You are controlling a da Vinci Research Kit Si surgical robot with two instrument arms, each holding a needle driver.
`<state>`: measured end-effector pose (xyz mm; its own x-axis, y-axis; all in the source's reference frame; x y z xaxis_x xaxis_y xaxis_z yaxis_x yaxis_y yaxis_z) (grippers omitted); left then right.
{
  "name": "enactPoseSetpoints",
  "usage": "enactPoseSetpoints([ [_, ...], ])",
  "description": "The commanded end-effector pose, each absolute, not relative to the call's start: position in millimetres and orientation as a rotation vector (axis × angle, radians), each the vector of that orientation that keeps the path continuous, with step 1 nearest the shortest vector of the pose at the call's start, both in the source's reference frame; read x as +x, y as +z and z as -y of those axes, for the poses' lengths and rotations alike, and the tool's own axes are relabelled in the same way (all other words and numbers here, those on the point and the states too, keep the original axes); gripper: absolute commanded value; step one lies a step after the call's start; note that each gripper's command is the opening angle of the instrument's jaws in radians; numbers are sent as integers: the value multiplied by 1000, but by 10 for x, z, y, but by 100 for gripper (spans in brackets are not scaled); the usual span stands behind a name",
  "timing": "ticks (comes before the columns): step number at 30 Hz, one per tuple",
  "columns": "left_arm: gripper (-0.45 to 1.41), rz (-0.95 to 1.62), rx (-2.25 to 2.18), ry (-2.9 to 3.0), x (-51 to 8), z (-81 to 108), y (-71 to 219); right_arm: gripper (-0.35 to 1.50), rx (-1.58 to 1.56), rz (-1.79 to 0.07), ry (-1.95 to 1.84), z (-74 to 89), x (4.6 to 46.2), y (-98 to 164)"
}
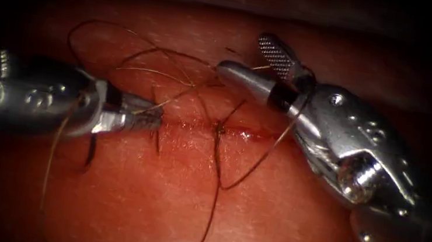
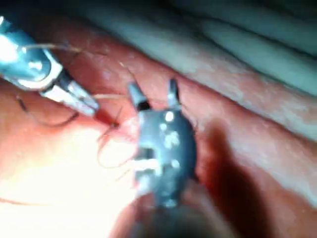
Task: Wound Closure
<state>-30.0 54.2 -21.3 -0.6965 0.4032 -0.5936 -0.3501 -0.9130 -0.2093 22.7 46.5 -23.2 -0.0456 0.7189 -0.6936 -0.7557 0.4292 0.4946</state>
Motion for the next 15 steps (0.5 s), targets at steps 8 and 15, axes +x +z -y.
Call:
enactPoseSetpoints([
  [8, -35, 98, -920, 2574, -312, -538, -209, 73, -68, -1098, 1199, -472, 233, -222],
  [15, -35, 100, -915, 2583, -310, -529, -214, 60, -109, -1003, 1286, -480, 229, -214],
])
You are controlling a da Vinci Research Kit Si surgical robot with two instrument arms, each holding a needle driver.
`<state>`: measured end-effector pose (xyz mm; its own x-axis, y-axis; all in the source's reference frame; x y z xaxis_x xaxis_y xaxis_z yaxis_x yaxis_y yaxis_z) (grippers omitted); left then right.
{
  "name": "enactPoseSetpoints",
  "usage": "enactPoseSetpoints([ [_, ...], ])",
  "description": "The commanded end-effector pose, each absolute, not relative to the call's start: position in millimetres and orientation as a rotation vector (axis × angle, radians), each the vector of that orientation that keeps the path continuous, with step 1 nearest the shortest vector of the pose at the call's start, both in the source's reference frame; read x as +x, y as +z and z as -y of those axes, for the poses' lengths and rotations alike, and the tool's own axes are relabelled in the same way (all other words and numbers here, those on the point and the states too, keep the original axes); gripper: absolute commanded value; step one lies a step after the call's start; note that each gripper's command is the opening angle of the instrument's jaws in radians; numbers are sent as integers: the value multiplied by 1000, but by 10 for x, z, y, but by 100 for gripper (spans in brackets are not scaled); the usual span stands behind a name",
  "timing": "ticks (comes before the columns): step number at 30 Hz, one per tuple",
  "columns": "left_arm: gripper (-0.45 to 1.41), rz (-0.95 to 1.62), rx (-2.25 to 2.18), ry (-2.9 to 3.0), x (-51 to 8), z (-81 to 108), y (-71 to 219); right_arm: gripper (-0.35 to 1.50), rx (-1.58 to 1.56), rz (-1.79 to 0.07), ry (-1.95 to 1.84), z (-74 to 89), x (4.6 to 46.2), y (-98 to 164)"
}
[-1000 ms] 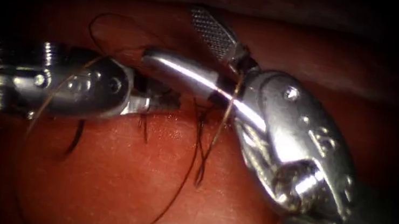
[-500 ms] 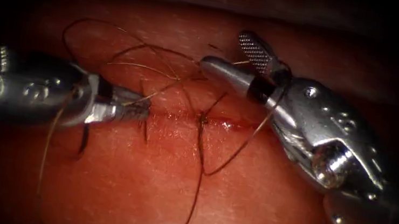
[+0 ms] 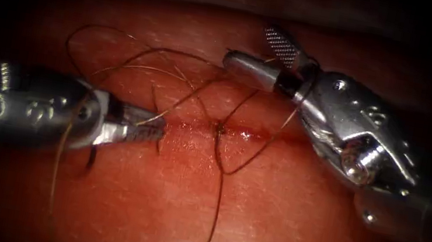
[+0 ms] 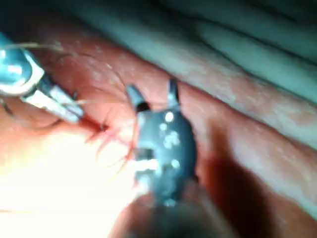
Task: Wound Closure
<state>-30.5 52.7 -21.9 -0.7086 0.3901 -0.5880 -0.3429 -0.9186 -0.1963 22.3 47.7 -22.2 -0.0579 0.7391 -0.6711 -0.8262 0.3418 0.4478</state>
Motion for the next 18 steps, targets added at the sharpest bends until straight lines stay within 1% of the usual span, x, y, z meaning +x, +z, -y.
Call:
enactPoseSetpoints([
  [1, -35, 102, -913, 2586, -308, -527, -215, 58, -96, -990, 1293, -481, 229, -211],
  [5, -35, 108, -913, 2597, -302, -519, -220, 54, -61, -912, 1298, -481, 229, -190],
  [10, -35, 116, -914, 2600, -301, -516, -231, 54, -28, -812, 1280, -490, 233, -171],
  [14, -35, 116, -922, 2615, -304, -519, -243, 51, 8, -745, 1246, -505, 241, -155],
  [17, -35, 108, -921, 2623, -304, -520, -247, 49, 49, -711, 1133, -504, 262, -141],
  [18, -35, 108, -921, 2623, -304, -520, -247, 49, 49, -711, 1133, -504, 262, -141],
])
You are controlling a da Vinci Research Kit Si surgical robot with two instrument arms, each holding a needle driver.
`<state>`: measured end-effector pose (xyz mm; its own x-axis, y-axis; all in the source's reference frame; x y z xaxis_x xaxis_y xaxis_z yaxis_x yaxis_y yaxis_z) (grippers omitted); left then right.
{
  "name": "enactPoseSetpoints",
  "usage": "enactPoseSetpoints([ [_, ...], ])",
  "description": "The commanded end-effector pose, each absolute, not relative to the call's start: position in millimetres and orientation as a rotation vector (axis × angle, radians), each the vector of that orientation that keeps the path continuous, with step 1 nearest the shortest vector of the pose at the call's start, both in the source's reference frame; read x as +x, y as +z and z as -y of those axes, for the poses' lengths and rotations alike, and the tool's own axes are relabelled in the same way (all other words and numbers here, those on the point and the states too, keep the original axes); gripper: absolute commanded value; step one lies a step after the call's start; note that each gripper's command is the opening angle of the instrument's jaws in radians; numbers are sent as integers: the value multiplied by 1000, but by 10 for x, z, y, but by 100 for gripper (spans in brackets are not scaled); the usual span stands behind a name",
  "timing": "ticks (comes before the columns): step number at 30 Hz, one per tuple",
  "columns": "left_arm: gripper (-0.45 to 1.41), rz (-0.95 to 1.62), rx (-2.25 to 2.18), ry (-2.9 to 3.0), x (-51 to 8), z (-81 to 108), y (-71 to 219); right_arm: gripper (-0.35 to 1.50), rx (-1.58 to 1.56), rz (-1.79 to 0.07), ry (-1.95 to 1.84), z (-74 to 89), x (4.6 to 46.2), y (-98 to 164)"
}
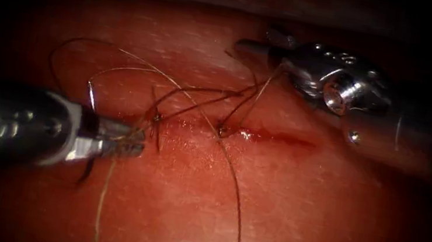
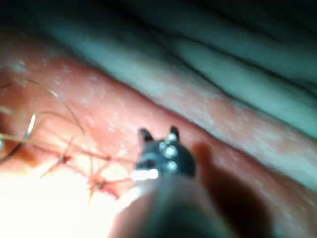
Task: Wound Closure
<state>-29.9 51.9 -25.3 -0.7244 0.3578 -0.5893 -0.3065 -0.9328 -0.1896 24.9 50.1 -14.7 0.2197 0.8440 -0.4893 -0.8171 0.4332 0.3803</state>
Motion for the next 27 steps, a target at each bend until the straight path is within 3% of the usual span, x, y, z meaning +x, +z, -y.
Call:
enactPoseSetpoints([
  [1, -35, 109, -921, 2623, -304, -520, -247, 44, 87, -694, 1034, -498, 273, -135],
  [7, -35, 109, -922, 2623, -303, -520, -247, 34, 147, -671, 815, -487, 283, -132],
  [15, -35, 109, -922, 2623, -303, -521, -246, 34, 47, -625, 797, -490, 269, -133],
  [27, -35, 108, -921, 2623, -304, -522, -246, 38, 41, -609, 656, -482, 281, -108],
])
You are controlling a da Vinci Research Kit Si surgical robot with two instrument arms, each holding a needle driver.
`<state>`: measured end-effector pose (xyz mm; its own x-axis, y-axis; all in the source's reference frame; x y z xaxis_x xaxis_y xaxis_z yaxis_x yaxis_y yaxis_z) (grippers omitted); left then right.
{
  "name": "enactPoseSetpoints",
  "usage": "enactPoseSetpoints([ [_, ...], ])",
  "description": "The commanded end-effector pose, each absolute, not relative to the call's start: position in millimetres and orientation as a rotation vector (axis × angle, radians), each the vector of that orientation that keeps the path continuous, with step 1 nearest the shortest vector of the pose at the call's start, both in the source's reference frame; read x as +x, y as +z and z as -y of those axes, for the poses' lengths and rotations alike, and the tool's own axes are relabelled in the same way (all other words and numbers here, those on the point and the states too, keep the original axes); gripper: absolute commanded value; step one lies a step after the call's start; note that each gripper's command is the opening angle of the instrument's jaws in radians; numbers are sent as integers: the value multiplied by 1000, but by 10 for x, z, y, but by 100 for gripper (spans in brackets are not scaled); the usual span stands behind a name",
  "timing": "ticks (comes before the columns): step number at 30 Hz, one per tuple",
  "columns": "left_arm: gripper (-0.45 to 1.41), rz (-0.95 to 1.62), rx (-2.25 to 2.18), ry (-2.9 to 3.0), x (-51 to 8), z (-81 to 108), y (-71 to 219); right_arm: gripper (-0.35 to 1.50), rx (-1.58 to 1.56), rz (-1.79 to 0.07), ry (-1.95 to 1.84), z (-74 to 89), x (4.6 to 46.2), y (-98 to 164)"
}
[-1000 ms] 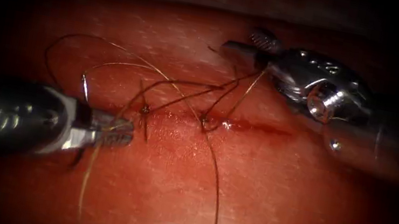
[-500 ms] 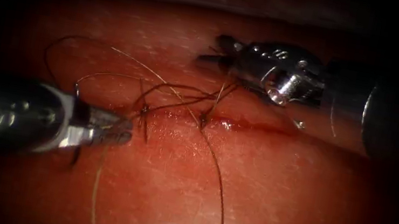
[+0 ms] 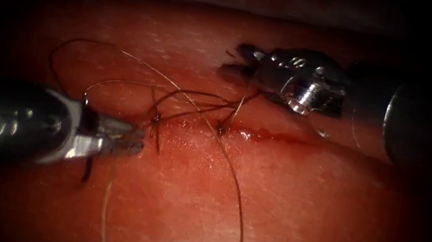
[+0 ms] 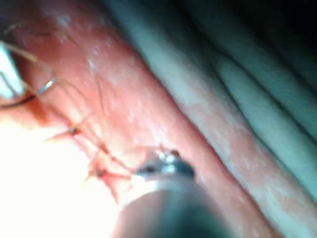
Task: Wound Closure
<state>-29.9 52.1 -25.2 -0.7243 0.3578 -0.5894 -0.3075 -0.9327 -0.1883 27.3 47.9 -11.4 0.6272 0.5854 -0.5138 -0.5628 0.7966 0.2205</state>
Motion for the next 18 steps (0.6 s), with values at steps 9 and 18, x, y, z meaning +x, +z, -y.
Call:
enactPoseSetpoints([
  [9, -35, 112, -919, 2625, -302, -527, -244, -35, 24, -620, 635, -483, 279, -118],
  [18, -35, 76, -885, 2618, -253, -580, -235, -35, -48, -744, 691, -477, 256, -192],
])
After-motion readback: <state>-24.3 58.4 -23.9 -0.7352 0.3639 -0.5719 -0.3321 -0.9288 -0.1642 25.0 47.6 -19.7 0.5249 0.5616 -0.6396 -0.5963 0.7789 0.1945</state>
